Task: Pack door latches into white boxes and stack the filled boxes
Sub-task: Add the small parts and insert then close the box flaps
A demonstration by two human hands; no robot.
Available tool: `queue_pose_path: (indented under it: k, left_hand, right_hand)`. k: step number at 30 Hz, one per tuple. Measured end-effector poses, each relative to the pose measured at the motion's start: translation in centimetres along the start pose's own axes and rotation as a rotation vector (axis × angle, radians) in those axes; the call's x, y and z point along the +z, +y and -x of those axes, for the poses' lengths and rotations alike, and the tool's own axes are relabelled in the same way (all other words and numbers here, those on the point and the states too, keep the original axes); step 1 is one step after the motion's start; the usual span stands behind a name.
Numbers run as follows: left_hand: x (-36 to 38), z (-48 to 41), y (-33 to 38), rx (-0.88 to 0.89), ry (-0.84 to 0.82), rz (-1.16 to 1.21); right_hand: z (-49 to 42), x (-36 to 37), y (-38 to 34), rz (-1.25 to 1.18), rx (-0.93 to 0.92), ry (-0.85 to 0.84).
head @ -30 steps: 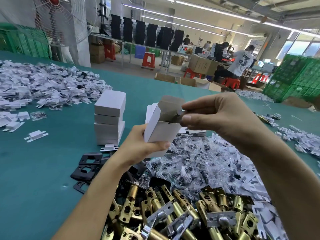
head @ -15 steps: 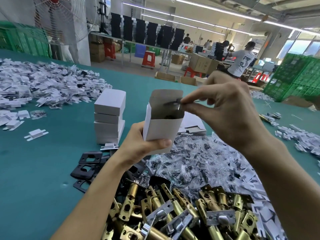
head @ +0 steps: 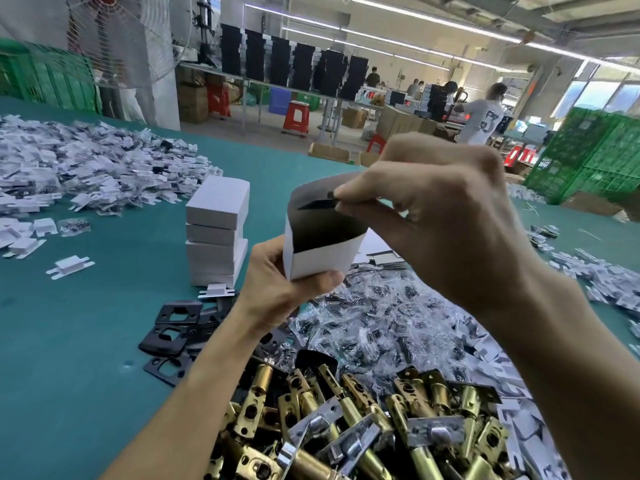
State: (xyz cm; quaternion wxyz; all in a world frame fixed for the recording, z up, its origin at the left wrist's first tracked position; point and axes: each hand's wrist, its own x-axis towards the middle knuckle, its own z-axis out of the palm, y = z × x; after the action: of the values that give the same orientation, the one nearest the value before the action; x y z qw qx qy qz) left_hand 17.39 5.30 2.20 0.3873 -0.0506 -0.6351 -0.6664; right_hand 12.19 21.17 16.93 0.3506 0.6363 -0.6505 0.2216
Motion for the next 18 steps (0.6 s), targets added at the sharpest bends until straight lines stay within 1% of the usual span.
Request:
queue_pose_path:
  k: [4, 7, 9, 12, 14, 16, 17, 18]
  left_hand:
    - [0.0, 0.0, 0.0, -0.022, -0.01, -0.023]
    - [0.1, 0.2, 0.0, -0.073, -0.022, -0.025]
    - [0.0, 0.2, 0.0, -0.1, -0.005, -0.02]
    - [-0.3, 0.1, -0.4, -0.133, 0.021, -0.046]
    - [-0.4, 0.1, -0.6, -0.147, 0.027, -0.057]
    - [-0.3, 0.0, -0.6, -0.168, 0.031, -0.062]
    - [-0.4, 0.0, -0.6, -0.186, 0.034, -0.061]
    - [-0.5, 0.0, -0.7, -0.204, 0.042, -0.061]
  right_hand:
    - [-0.7, 0.4, -0.6, 0.068, 0.064, -0.16]
    - [-1.6, 1.4, -0.4, 0.211, 0.124, -0.327]
    - [-2.0, 2.2, -0.1, 0.269, 0.153, -0.368]
    - [-2.2, 3.2, 0.2, 0.285, 0.149, -0.447]
    - [-2.4, 3.6, 0.7, 0.282, 0.178, -0.522]
    - [-2.3, 3.7, 1.4, 0.226, 0.195, -0.539]
    - [-2.0, 3.6, 1.8, 0.158, 0.21, -0.494]
    - [-1.6, 3.5, 2.2, 0.066, 0.243, -0.399]
